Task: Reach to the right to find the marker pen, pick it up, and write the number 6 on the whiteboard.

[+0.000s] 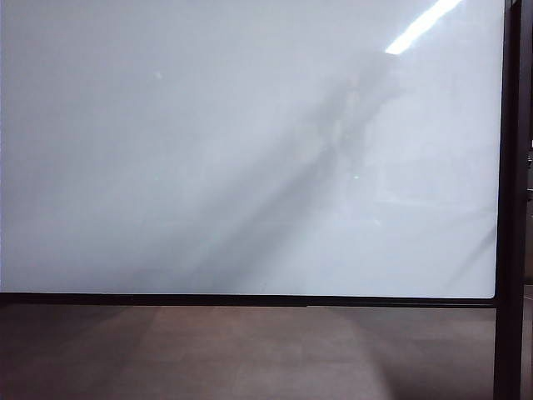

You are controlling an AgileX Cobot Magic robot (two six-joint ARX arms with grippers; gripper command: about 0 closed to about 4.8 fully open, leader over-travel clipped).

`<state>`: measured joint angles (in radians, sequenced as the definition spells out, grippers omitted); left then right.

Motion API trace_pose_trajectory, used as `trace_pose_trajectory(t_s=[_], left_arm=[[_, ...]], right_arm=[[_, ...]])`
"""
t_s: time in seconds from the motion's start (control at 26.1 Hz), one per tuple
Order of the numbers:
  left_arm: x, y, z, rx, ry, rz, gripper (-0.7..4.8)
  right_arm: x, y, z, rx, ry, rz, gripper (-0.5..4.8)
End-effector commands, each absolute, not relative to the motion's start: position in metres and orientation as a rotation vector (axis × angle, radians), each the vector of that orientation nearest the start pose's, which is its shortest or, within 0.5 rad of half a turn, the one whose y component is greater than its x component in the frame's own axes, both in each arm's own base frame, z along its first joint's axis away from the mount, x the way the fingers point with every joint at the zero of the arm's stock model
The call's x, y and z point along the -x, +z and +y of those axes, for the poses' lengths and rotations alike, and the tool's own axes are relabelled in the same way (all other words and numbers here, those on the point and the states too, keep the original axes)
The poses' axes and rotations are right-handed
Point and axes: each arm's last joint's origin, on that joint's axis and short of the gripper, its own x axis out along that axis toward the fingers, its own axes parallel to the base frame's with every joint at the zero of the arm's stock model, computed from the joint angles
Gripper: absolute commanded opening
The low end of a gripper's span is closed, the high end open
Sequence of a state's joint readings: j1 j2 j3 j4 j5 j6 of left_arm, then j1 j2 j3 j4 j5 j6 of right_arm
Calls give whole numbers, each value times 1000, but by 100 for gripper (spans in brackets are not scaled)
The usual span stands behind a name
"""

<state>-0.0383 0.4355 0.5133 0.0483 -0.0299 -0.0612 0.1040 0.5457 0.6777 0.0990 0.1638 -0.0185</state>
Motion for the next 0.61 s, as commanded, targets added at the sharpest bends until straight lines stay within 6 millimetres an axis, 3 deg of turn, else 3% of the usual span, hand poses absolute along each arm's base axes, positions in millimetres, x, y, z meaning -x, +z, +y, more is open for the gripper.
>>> trace_pose_trajectory(t_s=[0.04,0.34,0.61], left_arm=[[-130,326,-10,67,-74,-142,-6],[-160,360,-51,70,-375,-100,-6],[-163,377,-93,12,-584,0,-6]], right_arm=[[-135,366,7,6,-76,-263,-5],[-161,363,-3,16,-147,-251,-5],[-169,358,-19,28,-192,-215,-5]])
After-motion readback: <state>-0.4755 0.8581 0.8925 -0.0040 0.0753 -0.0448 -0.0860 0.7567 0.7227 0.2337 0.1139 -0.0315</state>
